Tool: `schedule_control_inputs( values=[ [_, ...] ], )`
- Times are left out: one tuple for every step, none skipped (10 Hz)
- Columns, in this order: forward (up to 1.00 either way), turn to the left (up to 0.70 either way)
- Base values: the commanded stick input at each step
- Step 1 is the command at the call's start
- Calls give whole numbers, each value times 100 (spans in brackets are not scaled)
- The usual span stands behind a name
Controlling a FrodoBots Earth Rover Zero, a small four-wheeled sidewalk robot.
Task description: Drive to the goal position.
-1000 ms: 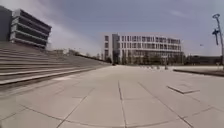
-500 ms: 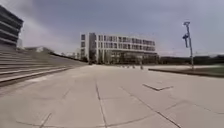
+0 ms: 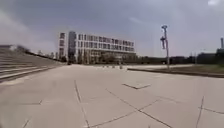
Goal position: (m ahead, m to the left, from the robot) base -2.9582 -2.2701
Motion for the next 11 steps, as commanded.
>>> schedule_control_inputs(
  values=[
    [0, -70],
    [0, -70],
    [0, -70],
    [0, -70],
    [0, -70],
    [0, -70],
    [0, -70],
    [0, -70],
    [0, -70],
    [0, -70],
    [0, -70]
  ],
)
